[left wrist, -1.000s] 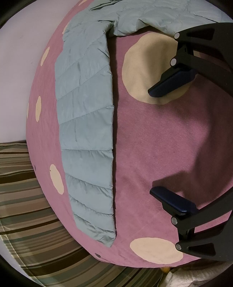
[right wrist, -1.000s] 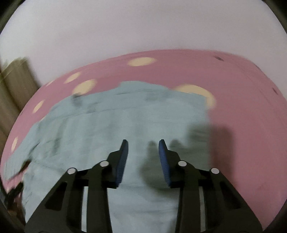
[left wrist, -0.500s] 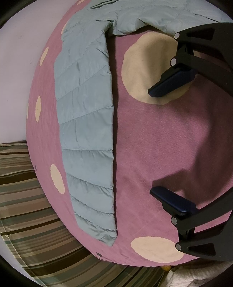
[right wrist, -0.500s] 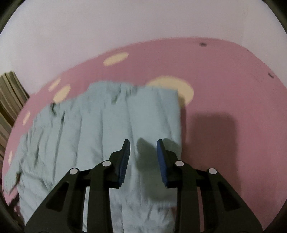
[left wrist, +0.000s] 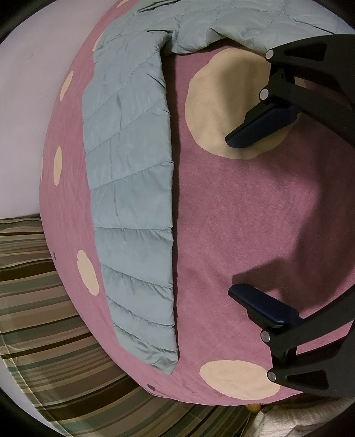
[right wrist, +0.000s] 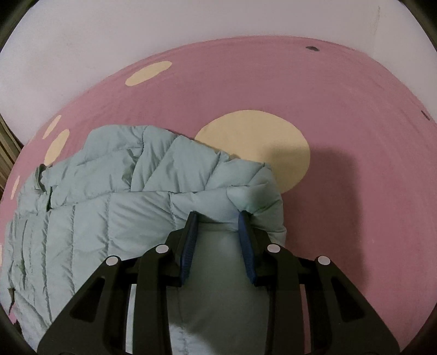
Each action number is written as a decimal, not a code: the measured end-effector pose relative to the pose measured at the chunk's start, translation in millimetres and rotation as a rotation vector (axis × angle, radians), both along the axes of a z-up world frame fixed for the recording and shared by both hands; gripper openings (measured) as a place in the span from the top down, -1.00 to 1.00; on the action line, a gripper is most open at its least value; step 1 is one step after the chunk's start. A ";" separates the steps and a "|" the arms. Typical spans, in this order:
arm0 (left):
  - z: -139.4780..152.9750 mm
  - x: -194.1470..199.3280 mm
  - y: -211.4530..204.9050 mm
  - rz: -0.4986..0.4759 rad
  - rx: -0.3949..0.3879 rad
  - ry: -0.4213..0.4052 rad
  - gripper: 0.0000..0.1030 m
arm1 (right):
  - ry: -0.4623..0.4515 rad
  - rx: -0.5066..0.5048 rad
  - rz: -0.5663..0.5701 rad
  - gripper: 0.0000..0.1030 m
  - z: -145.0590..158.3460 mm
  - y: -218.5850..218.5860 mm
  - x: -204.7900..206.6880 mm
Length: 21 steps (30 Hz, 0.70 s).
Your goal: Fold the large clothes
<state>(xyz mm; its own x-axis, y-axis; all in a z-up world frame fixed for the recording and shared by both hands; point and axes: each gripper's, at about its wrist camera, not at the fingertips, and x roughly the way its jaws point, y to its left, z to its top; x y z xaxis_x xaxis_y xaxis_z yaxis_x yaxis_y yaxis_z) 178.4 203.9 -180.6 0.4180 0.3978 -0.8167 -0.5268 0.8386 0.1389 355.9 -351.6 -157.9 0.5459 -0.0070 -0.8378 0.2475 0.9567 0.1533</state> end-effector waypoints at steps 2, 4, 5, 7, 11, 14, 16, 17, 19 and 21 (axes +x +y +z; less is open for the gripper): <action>-0.3 0.7 0.5 0.000 0.000 0.000 -0.93 | -0.013 -0.020 -0.014 0.40 11.5 3.0 -5.4; 0.0 0.2 -0.2 0.000 -0.002 0.000 -0.93 | -0.048 -0.035 -0.022 0.38 25.2 10.9 -18.6; -0.2 0.6 0.0 0.000 -0.003 -0.001 -0.93 | -0.090 -0.033 -0.016 0.35 38.2 19.1 -31.2; -0.3 0.7 0.2 0.000 -0.002 0.001 -0.93 | -0.138 -0.016 -0.004 -0.03 54.4 33.7 -52.5; -0.7 0.8 1.1 0.000 -0.005 -0.001 -0.93 | -0.157 -0.024 0.040 -0.06 55.9 68.2 -84.2; -0.4 0.3 1.4 0.001 -0.013 -0.005 -0.93 | -0.135 -0.031 0.063 -0.06 44.4 87.5 -94.3; -0.3 -0.1 1.5 0.001 -0.017 -0.007 -0.93 | -0.108 -0.048 0.077 -0.06 32.6 100.2 -96.0; -0.2 0.0 1.7 0.001 -0.019 -0.007 -0.93 | -0.096 -0.050 0.081 -0.06 29.5 103.9 -94.5; -0.3 -0.2 1.7 0.002 -0.021 -0.008 -0.93 | -0.079 -0.080 0.085 -0.06 20.3 111.1 -92.1; -0.5 -0.6 1.7 0.002 -0.022 -0.008 -0.93 | -0.071 -0.108 0.091 -0.07 11.9 114.7 -93.2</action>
